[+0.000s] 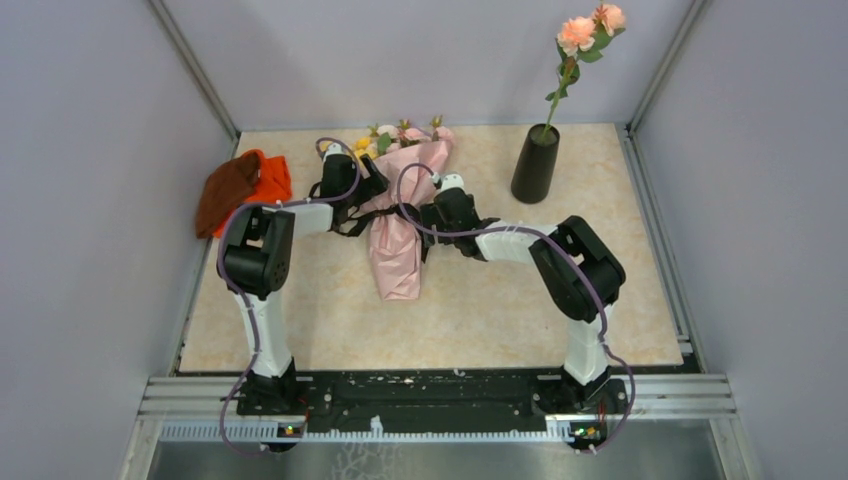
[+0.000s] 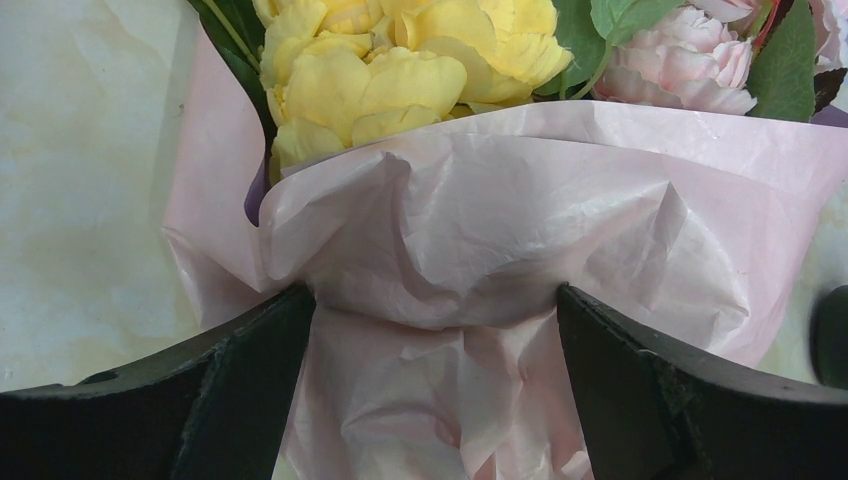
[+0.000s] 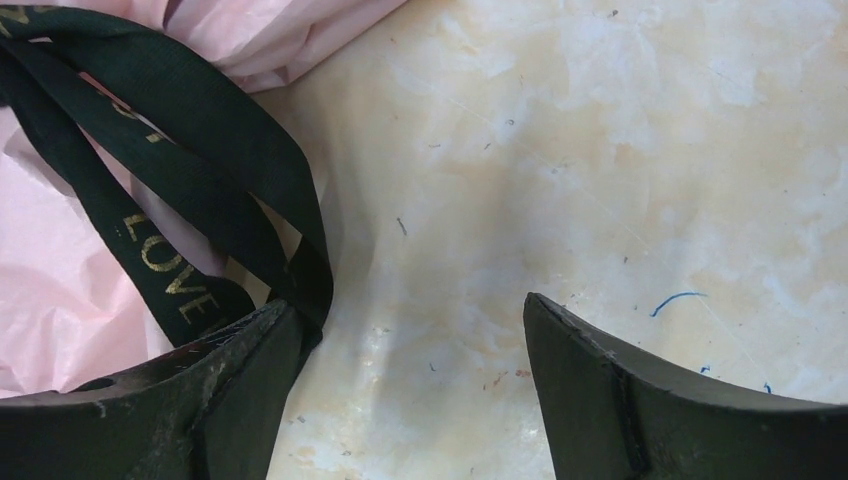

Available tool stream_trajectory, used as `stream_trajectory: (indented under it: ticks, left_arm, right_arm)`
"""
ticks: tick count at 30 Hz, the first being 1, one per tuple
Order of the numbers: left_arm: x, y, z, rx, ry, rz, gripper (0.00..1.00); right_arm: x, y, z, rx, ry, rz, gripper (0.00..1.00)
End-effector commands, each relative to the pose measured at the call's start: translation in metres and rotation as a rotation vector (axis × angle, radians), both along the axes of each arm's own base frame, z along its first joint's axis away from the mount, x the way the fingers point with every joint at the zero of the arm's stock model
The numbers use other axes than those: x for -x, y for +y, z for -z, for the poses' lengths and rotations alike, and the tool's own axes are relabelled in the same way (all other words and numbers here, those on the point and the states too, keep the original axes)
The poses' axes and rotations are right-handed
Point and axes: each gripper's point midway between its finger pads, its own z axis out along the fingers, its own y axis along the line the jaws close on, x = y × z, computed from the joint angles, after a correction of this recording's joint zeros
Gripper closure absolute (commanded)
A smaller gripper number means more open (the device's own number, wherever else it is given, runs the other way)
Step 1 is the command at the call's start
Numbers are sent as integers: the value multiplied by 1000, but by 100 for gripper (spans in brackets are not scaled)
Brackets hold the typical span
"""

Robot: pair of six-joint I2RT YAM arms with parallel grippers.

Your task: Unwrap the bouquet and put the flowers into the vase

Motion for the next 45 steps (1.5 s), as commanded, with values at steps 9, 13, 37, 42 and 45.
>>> stream_trajectory:
  ticks: [9,13,37,42,45]
  left_arm:
    - [11,7,10,-17,41,0,1]
    - [11,7,13,-18,45,3,1]
    - [16,3,11,-4,38,24,1]
    - [16,3,12,1,40,27,1]
    - [17,2,13,5,42,31,1]
  right_arm:
    - [4,2,-96,-144,-183,-9,20]
    - [18,-6,-116,-166,-211,-26,20]
    - [32,24,-37,-245,-138,-174,47]
    - [18,35,-20,-228,-121,-175,47]
    - [9,39,-17,-215,-128,-171,47]
